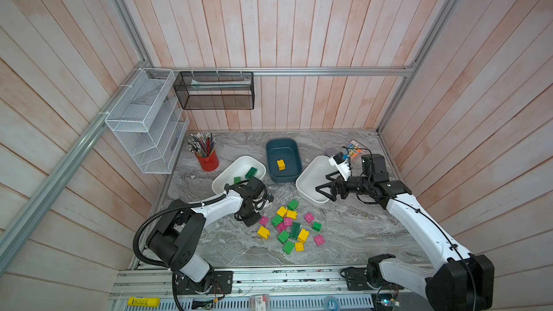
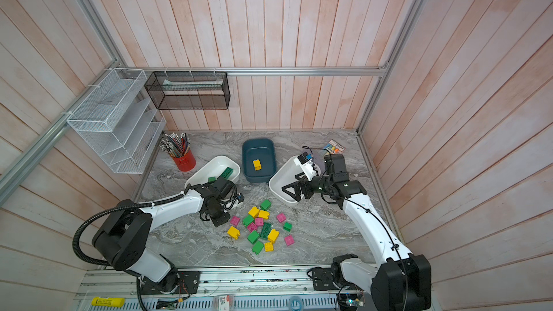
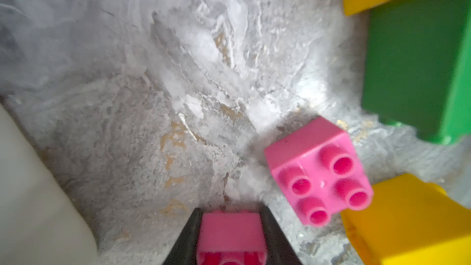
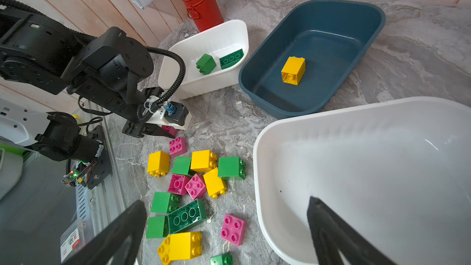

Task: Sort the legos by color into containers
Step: 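Carry the magenta brick toward the white bin farther from the left arm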

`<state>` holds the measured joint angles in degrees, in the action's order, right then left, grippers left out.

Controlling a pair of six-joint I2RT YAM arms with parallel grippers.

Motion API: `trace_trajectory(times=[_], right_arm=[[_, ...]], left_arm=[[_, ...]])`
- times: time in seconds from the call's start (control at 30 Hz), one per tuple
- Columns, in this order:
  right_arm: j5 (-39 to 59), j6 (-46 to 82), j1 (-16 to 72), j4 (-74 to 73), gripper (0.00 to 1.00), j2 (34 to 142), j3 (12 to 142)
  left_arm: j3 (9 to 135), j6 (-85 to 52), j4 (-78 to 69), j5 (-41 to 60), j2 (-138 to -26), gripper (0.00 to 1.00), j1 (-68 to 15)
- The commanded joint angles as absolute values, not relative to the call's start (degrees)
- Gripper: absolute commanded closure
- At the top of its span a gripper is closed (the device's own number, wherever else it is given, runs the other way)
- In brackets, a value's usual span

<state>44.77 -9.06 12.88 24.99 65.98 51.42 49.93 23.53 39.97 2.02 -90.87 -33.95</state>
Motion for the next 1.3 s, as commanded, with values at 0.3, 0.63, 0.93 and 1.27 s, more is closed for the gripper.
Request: trace_trajectory(times=[0.3,0.63,0.93,1.27], right_arm=[[47.6,-11.2,9.1,31.5,0.02,63.9,54.3],[46.8,-10.2,5.7,32.4,0.02,63.3,55.8],[45.0,-9.3,5.4,31.6,0.02,63.5,55.7],[44.9,-11.2,5.1,32.6,0.02,64.0,55.8]], left_arm=[[73.9,7.1,46.1,14.5,-93.0,0.69,-35.6],[91.2,0.9,36.3,20.2,-109.1,0.7,-40.1],[99.7,-0.4,31.7,19.7,-121.1,0.69,-43.6],[101.7,0.0,33.6,15.3,-120.4,0.36,-44.1]])
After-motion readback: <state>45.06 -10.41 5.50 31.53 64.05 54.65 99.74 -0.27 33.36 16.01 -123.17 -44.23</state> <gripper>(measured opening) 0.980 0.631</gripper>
